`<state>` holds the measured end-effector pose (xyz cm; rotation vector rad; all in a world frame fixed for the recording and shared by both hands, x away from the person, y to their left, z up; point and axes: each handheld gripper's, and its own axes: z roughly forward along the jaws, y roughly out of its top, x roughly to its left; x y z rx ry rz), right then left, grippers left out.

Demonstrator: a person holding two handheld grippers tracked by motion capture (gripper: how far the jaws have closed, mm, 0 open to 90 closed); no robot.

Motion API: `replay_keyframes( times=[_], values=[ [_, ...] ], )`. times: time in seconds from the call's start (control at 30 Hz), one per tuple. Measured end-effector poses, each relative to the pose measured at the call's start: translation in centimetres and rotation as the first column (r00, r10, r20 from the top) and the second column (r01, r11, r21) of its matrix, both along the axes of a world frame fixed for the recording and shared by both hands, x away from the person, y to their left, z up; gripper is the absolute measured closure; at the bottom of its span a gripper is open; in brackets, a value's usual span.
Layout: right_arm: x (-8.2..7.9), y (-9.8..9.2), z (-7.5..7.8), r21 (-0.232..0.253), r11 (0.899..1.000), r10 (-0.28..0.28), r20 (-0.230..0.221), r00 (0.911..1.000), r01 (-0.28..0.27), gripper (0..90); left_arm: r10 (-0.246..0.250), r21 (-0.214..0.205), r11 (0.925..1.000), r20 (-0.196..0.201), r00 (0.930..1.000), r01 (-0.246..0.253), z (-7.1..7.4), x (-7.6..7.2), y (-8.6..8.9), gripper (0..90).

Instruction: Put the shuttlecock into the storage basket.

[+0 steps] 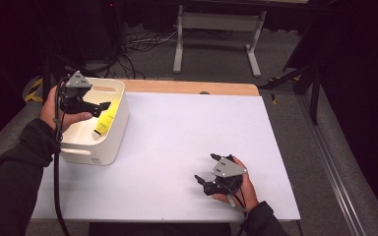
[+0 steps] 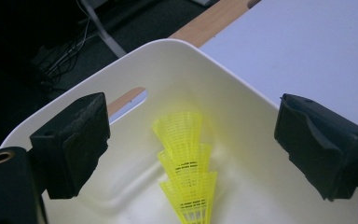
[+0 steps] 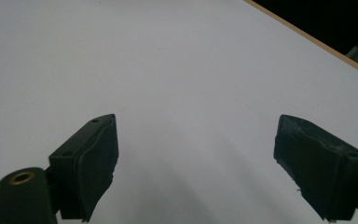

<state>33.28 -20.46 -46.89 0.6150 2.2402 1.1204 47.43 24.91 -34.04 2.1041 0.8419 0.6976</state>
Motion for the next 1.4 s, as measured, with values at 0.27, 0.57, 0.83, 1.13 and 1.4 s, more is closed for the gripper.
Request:
replay_keyframes(
  times=[0.27,0.57,0.83,1.13,1.4],
  values=[
    [-0.2,0.1,0.2,0.004,1.000,0.000,0.009,1.0000,0.000,14.7,-0.006,-0.015,0.9999,0.054,0.9985,0.007,0.6,-2.0,0.0,11.0],
    [-0.4,0.1,0.4,0.000,1.000,-0.006,0.025,0.9997,0.006,14.7,-0.030,-0.040,0.9986,0.112,0.9933,0.035,0.4,-4.2,-0.3,12.5],
    [-0.5,0.1,0.5,-0.009,1.000,-0.007,0.034,0.9994,0.007,14.7,-0.066,-0.113,0.9898,0.175,0.9824,0.086,0.1,-6.2,-0.7,12.6],
    [-0.6,0.1,0.6,-0.006,1.000,-0.006,0.036,0.9993,0.006,14.7,-0.104,-0.115,0.9849,0.202,0.9738,0.129,-0.3,-7.7,-1.3,11.6],
    [-0.6,0.1,0.7,-0.006,1.000,-0.006,0.042,0.9991,0.006,14.7,-0.124,-0.122,0.9805,0.225,0.9663,0.155,-0.8,-8.7,-1.3,9.9]
  ],
)
